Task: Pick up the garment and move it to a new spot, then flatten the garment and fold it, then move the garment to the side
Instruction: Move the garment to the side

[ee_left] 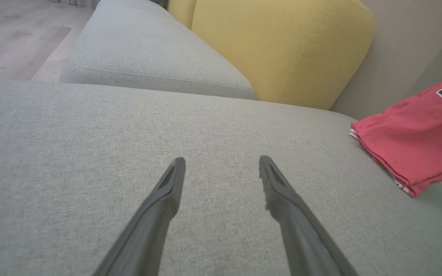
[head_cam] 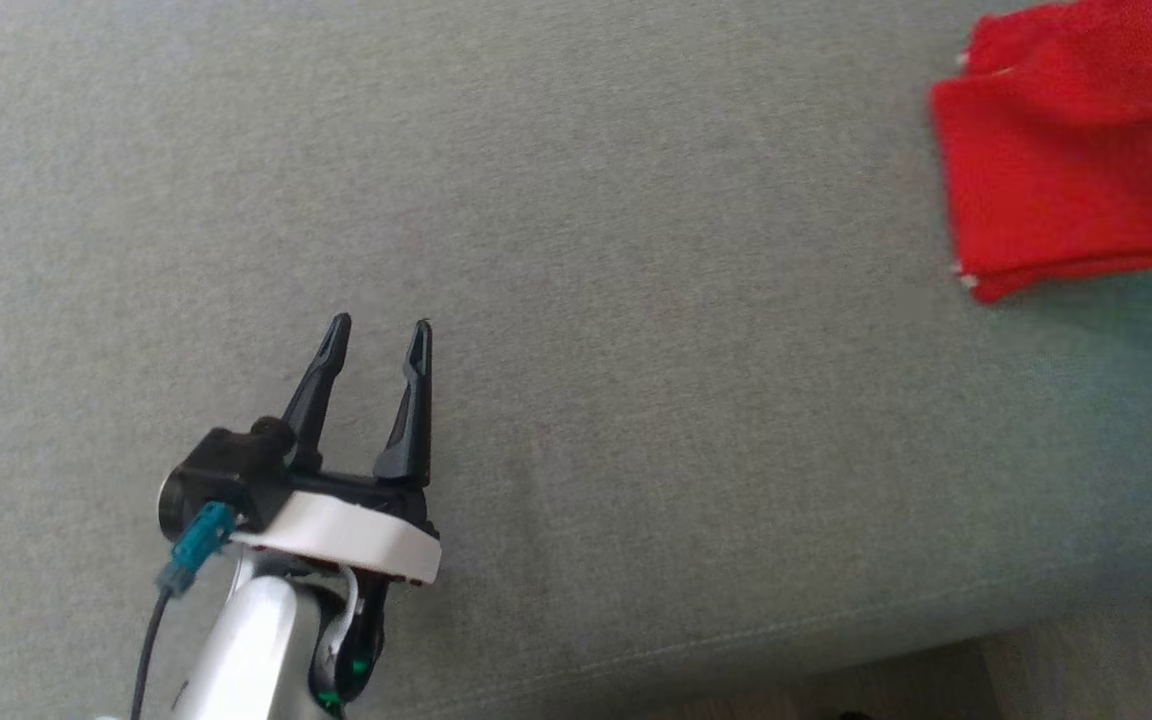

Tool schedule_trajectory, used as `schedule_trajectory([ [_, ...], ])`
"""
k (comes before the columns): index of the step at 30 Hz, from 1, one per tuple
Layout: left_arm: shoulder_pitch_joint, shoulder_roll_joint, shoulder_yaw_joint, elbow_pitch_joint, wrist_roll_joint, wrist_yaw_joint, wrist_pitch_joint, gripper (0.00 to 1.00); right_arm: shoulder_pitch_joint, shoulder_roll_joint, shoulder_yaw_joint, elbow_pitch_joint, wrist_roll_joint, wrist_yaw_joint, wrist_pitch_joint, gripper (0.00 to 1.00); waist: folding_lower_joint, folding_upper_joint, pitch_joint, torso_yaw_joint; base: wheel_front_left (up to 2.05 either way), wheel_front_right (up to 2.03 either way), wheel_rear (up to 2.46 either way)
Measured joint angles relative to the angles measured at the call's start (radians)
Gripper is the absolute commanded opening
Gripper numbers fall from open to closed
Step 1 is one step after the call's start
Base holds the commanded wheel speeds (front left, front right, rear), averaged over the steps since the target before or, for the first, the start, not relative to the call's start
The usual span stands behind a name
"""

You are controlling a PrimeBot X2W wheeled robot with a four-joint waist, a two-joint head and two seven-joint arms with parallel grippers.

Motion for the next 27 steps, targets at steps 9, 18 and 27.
schedule_trajectory([
  [9, -0.001, -0.001, -0.020, -0.009, -0.006, 0.000, 0.000, 1.00, -0.067, -0.140, -0.022, 0.073, -0.076, 0.000, 0.045, 0.00, 0.0000, 0.0000, 0.046, 0.055, 0.00, 0.00, 0.00],
  [18, -0.009, -0.001, -0.022, -0.008, -0.006, 0.000, 0.000, 1.00, -0.096, -0.161, -0.030, 0.120, -0.167, 0.000, 0.037, 0.00, 0.0001, 0.0000, 0.081, 0.069, 0.00, 0.00, 0.00],
  [27, -0.023, -0.002, -0.019, -0.002, -0.003, -0.001, 0.000, 1.00, -0.098, -0.127, -0.065, 0.128, -0.246, 0.000, -0.003, 1.00, 0.0000, 0.0000, 0.090, 0.056, 0.00, 0.00, 0.00],
])
